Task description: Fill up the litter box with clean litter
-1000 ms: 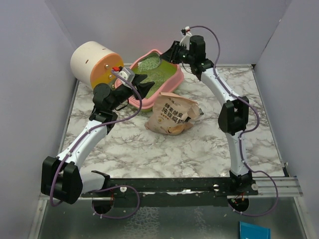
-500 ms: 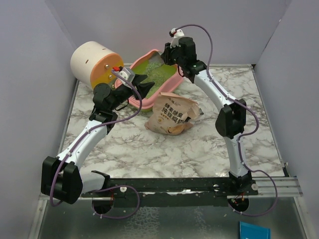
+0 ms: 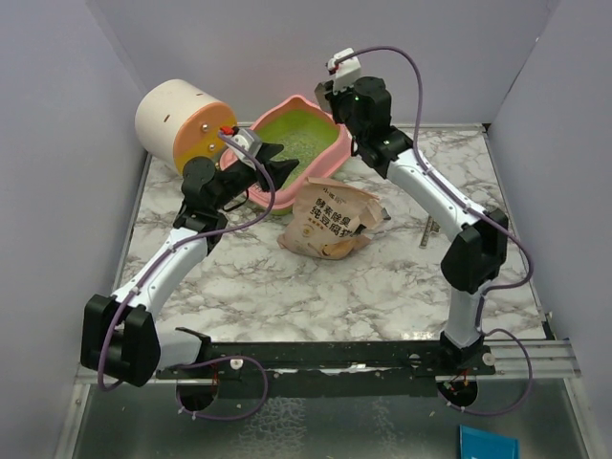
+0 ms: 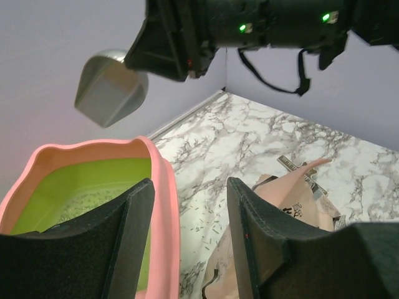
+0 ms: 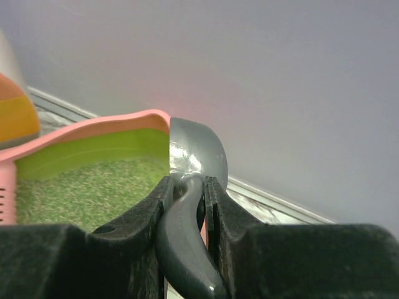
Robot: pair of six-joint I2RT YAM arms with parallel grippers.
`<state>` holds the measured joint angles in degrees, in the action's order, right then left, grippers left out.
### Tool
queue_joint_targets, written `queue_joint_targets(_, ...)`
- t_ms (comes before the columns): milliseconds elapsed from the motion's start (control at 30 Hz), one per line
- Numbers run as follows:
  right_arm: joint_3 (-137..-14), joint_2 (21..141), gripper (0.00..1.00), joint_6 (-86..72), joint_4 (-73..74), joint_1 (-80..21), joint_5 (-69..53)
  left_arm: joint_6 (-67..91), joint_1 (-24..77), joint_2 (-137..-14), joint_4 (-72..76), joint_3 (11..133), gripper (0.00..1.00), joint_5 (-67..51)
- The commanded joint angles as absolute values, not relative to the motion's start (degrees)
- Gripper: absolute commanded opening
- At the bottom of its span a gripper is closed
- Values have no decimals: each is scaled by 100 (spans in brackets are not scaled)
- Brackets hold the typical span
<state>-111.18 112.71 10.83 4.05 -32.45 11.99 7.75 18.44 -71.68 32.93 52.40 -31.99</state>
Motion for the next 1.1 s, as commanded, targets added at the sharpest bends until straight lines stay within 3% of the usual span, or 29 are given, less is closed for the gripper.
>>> queue_joint_targets(0,-10468,10290,1,1310,-97,-3164,2170,721,1811,-7385,3271,5504,55,-3623)
queue_joint_targets(300,-9288,8439,1,-135,1873,-2765,2720,1172,1816,-8291,3471,5814,57,-5376)
queue_joint_targets(600,-8839,7281,1,-840,3926,-2721,2217,1483,2047,-8778,3647,5882,56,-5724)
queue_joint_targets(1067,-7591,6524,1,-1260,4081,-2718,742,1309,2242,-8998,3436,5940,55,-6128)
